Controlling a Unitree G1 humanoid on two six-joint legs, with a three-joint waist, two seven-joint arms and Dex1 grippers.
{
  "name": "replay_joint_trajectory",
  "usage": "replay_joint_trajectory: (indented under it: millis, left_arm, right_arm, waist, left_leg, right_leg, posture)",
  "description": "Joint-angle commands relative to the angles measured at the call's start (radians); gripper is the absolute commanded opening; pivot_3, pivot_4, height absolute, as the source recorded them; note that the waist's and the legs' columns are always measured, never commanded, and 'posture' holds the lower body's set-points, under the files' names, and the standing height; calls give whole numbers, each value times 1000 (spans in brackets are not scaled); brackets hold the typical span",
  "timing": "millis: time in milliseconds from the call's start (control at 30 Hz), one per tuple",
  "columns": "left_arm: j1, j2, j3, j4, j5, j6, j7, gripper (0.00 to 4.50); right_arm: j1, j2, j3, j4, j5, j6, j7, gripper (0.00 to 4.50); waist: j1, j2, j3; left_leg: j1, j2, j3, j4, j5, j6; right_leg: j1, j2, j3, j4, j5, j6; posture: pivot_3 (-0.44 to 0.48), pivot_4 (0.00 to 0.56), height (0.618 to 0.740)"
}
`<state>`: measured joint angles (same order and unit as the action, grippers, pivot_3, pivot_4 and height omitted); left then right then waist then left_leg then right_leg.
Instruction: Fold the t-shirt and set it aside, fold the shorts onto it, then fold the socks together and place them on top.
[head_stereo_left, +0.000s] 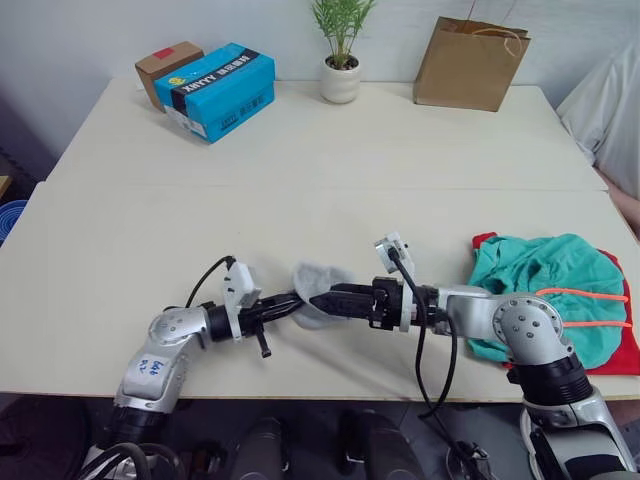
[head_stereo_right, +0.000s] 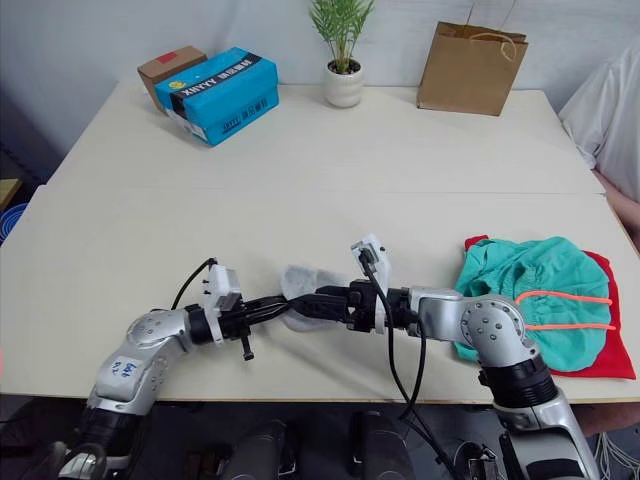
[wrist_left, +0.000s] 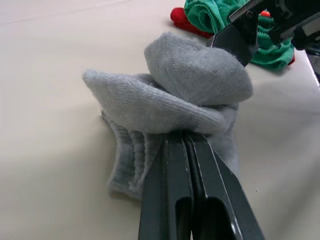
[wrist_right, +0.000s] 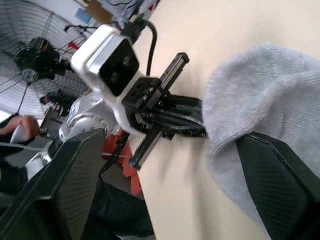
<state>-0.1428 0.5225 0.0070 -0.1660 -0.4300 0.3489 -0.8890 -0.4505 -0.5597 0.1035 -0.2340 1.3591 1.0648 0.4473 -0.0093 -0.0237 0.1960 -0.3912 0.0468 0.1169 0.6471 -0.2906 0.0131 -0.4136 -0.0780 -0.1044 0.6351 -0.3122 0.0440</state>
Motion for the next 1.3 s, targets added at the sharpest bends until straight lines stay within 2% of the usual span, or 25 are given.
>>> replay_joint_trajectory:
  millis: [33, 100, 200, 300, 467, 533, 833, 933, 1167, 1300]
  left_arm:
    - [38, 75, 119, -57, -71, 59, -13, 0]
    - [52, 108, 172, -73, -125, 98, -26, 0]
    - [34, 139, 208, -113, -204, 170, -42, 0]
    - [-52, 113, 181, -122, -242, 204, -28, 0]
    - [-184, 69, 81, -81, -207, 207, -45, 0]
    - [-205, 68, 48, -56, -180, 193, -58, 0]
    - [-316, -38, -84, 92, -71, 79, -90, 0]
    - [-337, -78, -94, 130, -51, 43, -85, 0]
    - [-410, -145, -133, 174, -39, 27, -115, 0]
    - [-430, -139, -177, 226, 39, -2, -113, 0]
  right_arm:
    - [23, -42, -102, -37, -10, -36, 128, 3917]
    - [42, -51, -126, -34, -70, -79, 173, 3917]
    - [81, -56, -80, -40, -299, -254, 262, 3339]
    - [107, -11, -7, -33, -458, -391, 341, 2337]
    - [98, 92, 66, -20, -571, -471, 378, 551]
    - [88, 113, 79, -27, -588, -471, 391, 57]
    - [77, 126, 190, -11, -760, -494, 417, 57]
    - [88, 116, 197, -16, -794, -512, 442, 57]
    - [117, 99, 167, -81, -761, -504, 507, 57]
    - [138, 64, 116, -137, -713, -457, 511, 57]
  waist:
    - [0, 0, 0]
    - [3, 1, 0]
    - [6, 1, 0]
    - [12, 1, 1]
    - [5, 1, 1]
    - [-1, 1, 1]
    - [6, 1, 1]
    - [7, 1, 1]
    - [8, 1, 1]
    - [8, 1, 1]
  left_leg:
    - [0, 0, 0, 0, 0, 0]
    - [0, 0, 0, 0, 0, 0]
    - [0, 0, 0, 1, 0, 0]
    - [0, -1, 0, 0, 0, 0]
    - [0, -1, 1, 0, 2, -4]
    - [0, -1, 2, 0, 3, -5]
    - [1, -1, 1, 2, 2, -3]
    - [0, -1, 1, 2, 2, -4]
    - [1, -1, 1, 4, 2, -4]
    - [1, -2, 1, 5, 2, -3]
  right_leg:
    - [0, 0, 0, 0, 0, 0]
    - [0, 0, 0, 0, 0, 0]
    - [0, -1, 0, -1, 0, -1]
    - [1, -1, 0, -3, 0, -1]
    - [1, 0, 0, -2, 1, 0]
    - [0, 0, 0, -2, 1, 0]
    - [0, 0, 0, 1, 1, -1]
    - [0, 0, 0, 1, 1, -1]
    - [1, 0, 0, 2, 1, -1]
    - [1, 0, 0, 3, 1, -1]
  posture:
    - [0, 150, 740]
    - [0, 150, 740]
    - [0, 150, 740]
    - [0, 150, 740]
    - [0, 150, 740]
    - [0, 150, 740]
    - [0, 150, 740]
    - [0, 150, 740]
    - [0, 150, 740]
    - [0, 150, 740]
